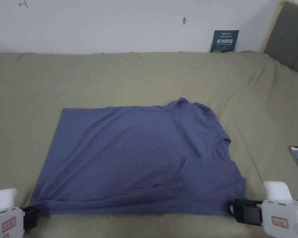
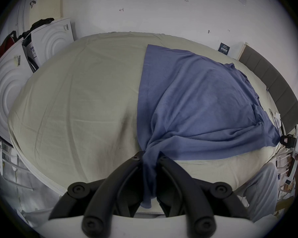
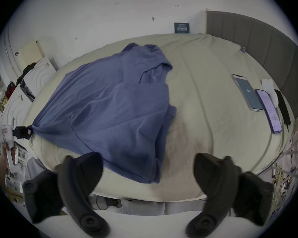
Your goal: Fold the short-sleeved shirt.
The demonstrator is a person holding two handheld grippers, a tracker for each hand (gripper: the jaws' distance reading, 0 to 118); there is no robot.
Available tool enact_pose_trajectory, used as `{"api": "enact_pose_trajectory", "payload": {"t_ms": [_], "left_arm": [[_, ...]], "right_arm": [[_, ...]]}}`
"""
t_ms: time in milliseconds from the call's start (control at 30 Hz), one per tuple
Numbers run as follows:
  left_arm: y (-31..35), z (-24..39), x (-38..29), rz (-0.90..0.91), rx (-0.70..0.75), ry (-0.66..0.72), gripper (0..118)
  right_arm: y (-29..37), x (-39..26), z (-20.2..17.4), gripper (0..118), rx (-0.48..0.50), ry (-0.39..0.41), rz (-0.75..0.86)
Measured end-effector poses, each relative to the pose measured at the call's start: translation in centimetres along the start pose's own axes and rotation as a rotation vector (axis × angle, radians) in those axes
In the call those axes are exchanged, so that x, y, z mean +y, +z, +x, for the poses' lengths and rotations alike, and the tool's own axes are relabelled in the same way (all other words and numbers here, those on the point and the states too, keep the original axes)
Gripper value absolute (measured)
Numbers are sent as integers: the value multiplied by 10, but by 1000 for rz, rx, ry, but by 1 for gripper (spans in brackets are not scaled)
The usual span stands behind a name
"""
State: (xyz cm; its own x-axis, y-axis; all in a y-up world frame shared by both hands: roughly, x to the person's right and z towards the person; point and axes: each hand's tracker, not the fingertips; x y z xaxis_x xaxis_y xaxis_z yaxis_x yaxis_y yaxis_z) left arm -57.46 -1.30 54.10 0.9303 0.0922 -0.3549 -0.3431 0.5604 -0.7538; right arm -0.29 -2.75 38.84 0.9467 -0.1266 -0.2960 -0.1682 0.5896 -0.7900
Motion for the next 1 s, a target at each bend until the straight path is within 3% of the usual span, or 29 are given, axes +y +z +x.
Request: {"api": "enact_pose_trajectory", "payload": {"t_ms": [67,133,167,600,733,1000], "left_arm": [[-1,0,-1,-6,2,6,10],[-3,1,-2,-11,5,3,10],[-3,2,-3,-13,4,4,10],[4,-7,30,28,-2,-51,10],[6,-2,61,56,-12,-64,10],[-20,14,139,89,-13,-77,10]], "right_arm": [[-9,-3,1,82,-20,41,-10],[1,-1,-1,18,-25,54,-12],[3,-3,2,6,-13,40,-2],[38,30,-10,5,9,79,86],[54,64,-29,5,-2,86,124],[18,150,-25,5,-18,98,149]]}}
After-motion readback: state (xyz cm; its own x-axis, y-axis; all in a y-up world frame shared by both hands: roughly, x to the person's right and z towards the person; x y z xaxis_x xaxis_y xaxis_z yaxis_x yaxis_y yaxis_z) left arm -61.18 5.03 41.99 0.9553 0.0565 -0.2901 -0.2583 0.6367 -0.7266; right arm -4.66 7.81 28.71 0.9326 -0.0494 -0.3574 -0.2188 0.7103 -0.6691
